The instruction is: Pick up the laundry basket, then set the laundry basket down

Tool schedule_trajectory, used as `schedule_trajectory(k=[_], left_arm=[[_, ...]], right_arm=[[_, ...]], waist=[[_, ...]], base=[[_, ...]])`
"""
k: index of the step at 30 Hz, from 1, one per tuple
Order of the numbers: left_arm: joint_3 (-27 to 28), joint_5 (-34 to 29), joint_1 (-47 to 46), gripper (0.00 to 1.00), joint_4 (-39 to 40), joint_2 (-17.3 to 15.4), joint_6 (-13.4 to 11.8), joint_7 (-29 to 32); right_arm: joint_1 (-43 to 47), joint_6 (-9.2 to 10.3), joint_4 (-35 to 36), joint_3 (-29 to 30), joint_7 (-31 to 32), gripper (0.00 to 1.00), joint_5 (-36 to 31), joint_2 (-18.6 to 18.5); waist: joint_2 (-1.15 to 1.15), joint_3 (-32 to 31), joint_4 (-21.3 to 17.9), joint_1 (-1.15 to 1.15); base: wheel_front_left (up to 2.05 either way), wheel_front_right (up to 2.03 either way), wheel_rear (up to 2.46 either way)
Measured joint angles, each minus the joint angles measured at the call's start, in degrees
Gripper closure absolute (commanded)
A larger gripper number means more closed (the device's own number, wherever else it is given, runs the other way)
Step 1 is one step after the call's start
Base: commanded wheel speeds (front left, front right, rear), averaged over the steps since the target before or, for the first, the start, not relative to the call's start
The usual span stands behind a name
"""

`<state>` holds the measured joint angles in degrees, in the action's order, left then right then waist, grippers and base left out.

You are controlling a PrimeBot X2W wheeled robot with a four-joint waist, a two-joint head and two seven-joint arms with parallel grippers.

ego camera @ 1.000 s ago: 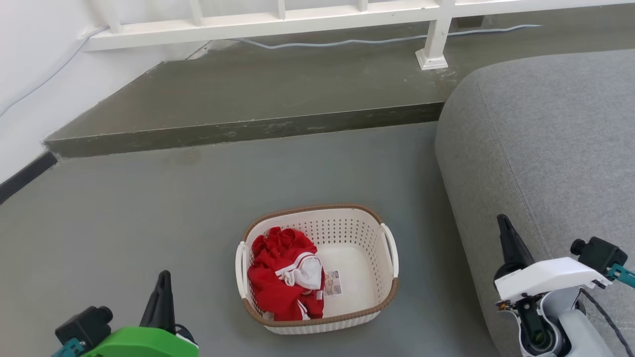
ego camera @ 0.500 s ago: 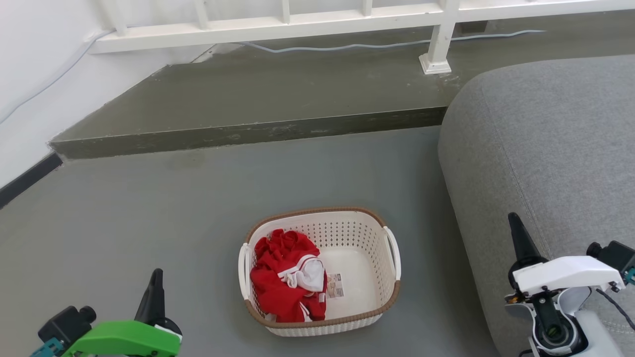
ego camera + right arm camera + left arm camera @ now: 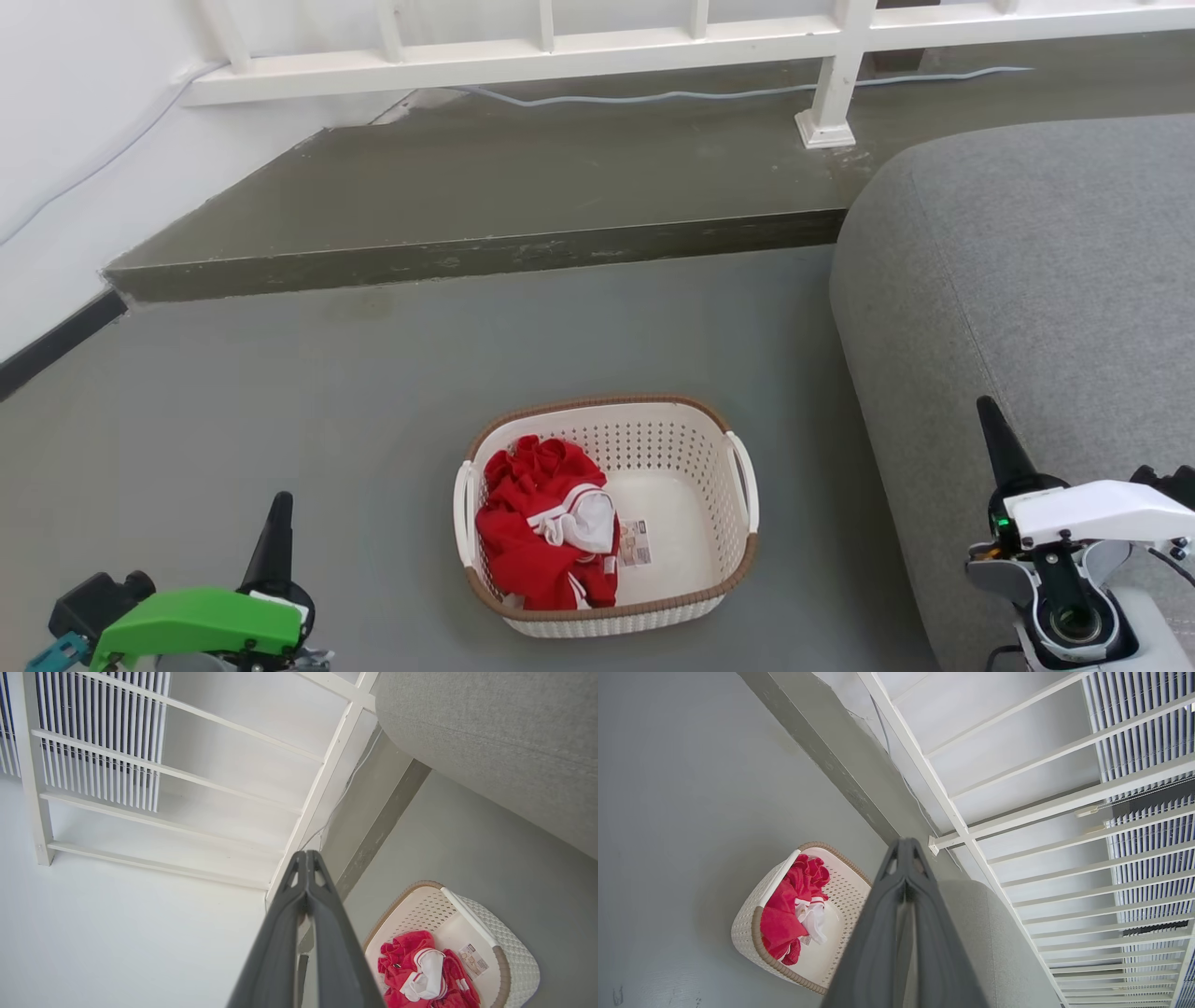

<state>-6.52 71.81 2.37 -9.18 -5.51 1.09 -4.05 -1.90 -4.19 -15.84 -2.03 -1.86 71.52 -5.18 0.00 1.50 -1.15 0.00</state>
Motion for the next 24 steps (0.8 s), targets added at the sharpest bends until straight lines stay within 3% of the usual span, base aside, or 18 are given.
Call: schedule_trajectory(k=[24], left_arm=[[2.97, 19.01, -2.79, 1.0, -3.24, -0.66, 3.97, 3.5]], right_arm=[[-0.86, -1.85, 0.0, 4.76, 4.07, 1.0, 17.16, 0.63]], waist=[[0.0, -0.98, 0.86, 0.0]], base=[[0.0, 0.0, 0.0]])
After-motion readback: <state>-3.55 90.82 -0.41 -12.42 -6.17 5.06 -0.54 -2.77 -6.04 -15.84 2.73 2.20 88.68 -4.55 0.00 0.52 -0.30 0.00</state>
